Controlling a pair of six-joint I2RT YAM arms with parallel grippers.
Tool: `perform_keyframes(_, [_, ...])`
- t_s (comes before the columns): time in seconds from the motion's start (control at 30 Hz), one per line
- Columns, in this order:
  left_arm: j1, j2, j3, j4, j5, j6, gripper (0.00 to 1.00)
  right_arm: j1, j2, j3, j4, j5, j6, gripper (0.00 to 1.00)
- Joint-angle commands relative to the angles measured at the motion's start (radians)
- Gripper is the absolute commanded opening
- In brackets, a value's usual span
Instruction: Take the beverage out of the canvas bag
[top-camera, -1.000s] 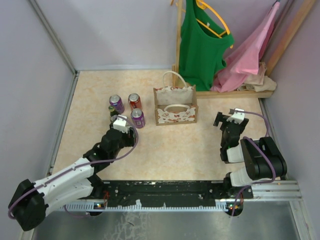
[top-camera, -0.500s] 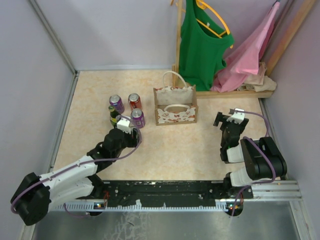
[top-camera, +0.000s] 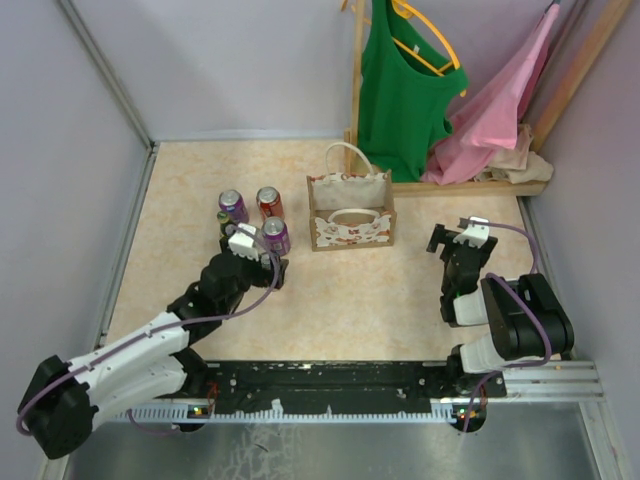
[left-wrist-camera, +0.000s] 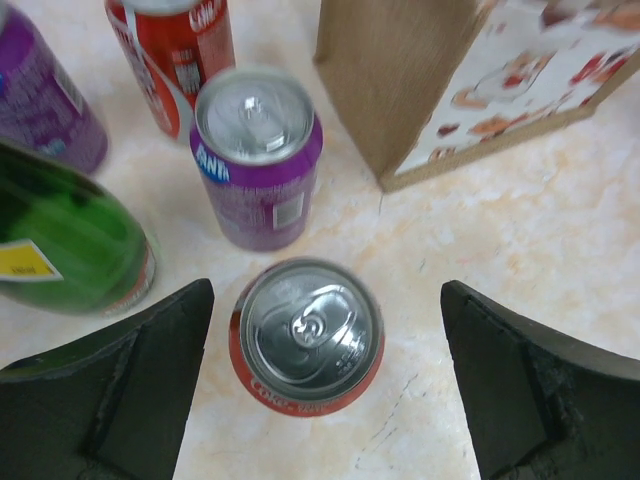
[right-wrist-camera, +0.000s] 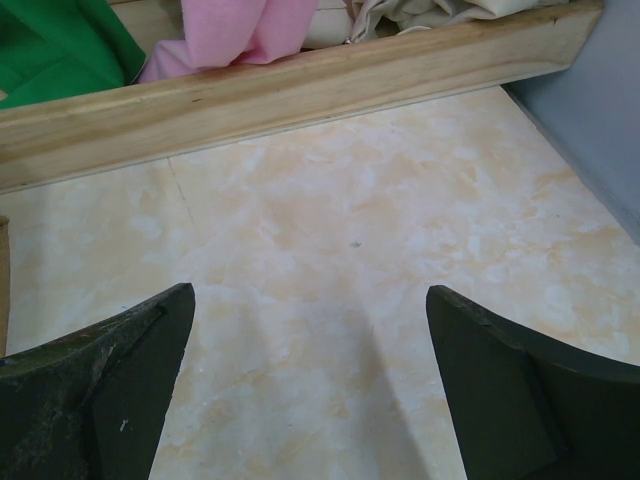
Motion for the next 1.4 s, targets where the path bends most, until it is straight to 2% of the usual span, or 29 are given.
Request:
perform_keyframes(0.0, [0.0,-0.07,0.077,0.04,0.011,0.06,1.0,-0.004,-0.01,0.019,0.046,0.001,-0.001,0.99])
perform_keyframes(0.2, [0.001,-0.065,0.22,0.023,-0.079,0.194,1.0,-0.004,-0.01,0.019,0.046,0.0,-0.001,0.99])
perform_keyframes(0.37, [0.057,-0.001,0.301,0.114,-0.122,0.301,1.0,-0.004,-0.01,0.019,0.046,0.0,-0.001,0.99])
perform_keyframes(0.43, [0.134,0.021,0.308,0.153,-0.085,0.304,1.0,-0.005,-0.01,0.019,0.046,0.002,-0.001,0.99])
perform_keyframes(0.57, [0.4,0.04,0.289,0.203,0.069,0.194,1.0,-0.005,-0.01,0.019,0.046,0.002,-0.001,0.99])
perform_keyframes(0.73, [0.599,0.043,0.285,0.234,0.071,0.177,1.0,-0.004,-0.01,0.019,0.046,0.002,-0.001,0.99])
perform_keyframes(0.9, [0.799,0.027,0.231,0.26,0.093,0.094,1.0,-0.004,-0.01,0.019,0.045,0.002,-0.001,0.99])
perform_keyframes(1.1, [1.022,0.057,0.172,0.268,0.052,0.046,1.0,-0.004,-0.01,0.02,0.046,0.002,-0.001,0.99])
perform_keyframes(1.27, [1.158,0.064,0.15,0.232,-0.042,-0.028,1.0,-0.004,-0.01,0.019,0.046,0.001,-0.001,0.99])
perform_keyframes(1.37, [1.202,0.038,0.127,0.21,-0.128,-0.061,1.0,-0.004,-0.01,0.018,0.046,0.002,-0.001,0.99])
